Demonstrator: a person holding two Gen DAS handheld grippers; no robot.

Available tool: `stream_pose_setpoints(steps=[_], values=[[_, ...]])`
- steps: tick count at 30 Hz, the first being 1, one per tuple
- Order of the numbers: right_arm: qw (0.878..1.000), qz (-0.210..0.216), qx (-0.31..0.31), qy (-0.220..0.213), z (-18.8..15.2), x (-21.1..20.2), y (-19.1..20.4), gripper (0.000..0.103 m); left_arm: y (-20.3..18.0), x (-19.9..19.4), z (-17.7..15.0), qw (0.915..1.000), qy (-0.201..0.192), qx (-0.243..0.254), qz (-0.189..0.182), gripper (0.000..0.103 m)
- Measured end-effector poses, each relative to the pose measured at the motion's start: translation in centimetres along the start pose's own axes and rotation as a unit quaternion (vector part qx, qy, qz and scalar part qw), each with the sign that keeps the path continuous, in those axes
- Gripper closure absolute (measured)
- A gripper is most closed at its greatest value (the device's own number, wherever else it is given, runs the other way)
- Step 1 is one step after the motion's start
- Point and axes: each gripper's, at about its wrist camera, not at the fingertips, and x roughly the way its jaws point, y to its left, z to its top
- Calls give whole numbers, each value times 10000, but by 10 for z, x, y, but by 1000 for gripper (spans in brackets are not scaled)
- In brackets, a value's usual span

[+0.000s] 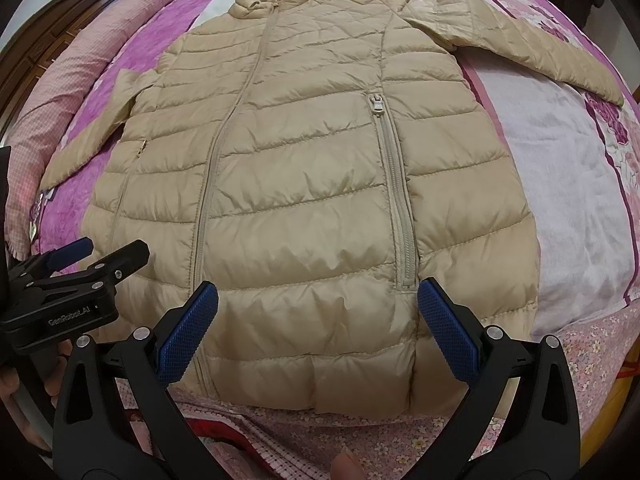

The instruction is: Fold large clothes

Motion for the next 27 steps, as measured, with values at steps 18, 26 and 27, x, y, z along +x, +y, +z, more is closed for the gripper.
stream_pose_setpoints(steps=[18, 26, 27], values=[[10000, 27, 3, 72, -2, 2, -1, 3, 0, 2, 0, 10000, 51, 11, 18, 6], [10000, 20, -8, 90, -3, 4, 0, 3, 1, 3, 1, 10000, 64, -12, 28, 6], [10000, 18, -10, 93, -3, 4, 1, 3, 1, 3, 1, 10000, 64, -11, 30, 6]])
